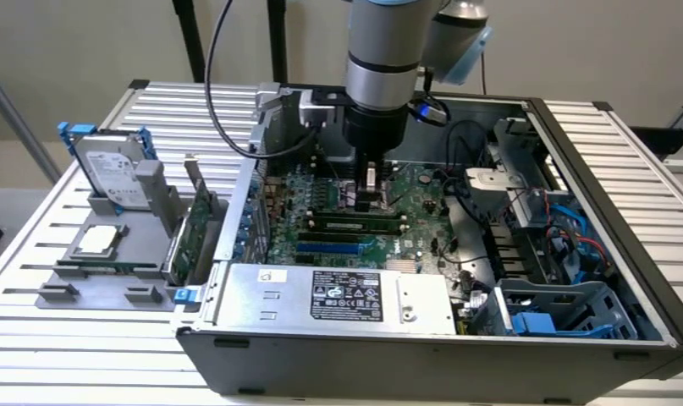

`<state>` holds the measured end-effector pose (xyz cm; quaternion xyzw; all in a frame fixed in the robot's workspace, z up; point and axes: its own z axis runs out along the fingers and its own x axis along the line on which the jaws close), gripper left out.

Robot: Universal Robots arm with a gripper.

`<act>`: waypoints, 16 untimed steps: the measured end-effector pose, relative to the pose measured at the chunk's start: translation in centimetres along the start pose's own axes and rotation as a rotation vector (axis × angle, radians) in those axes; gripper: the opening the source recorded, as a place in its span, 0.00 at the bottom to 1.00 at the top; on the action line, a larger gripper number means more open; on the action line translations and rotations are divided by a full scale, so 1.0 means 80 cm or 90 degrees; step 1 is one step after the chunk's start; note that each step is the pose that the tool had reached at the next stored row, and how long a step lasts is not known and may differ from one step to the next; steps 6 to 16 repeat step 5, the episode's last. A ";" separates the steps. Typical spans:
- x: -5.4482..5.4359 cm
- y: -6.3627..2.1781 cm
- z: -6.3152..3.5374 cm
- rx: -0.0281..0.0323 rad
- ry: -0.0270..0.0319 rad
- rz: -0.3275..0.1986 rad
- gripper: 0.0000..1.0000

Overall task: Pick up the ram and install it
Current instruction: 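Press down the ram until it locks into place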

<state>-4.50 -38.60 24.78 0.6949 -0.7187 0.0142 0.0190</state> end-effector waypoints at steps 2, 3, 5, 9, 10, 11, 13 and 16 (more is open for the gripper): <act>0.000 0.000 0.000 0.0000 0.0000 0.000 0.00; 0.000 0.000 0.000 0.0000 0.0002 0.000 0.00; 0.000 0.000 0.000 0.0000 0.0001 0.000 0.00; 0.000 0.000 0.000 0.0000 0.0001 0.000 0.00; 0.000 0.000 0.000 0.0000 0.0001 0.000 0.00; 0.000 0.000 0.000 0.0000 0.0001 0.000 0.00; 0.000 0.000 0.000 0.0000 0.0001 0.000 0.00; 0.000 0.000 0.000 0.0000 0.0001 0.000 0.00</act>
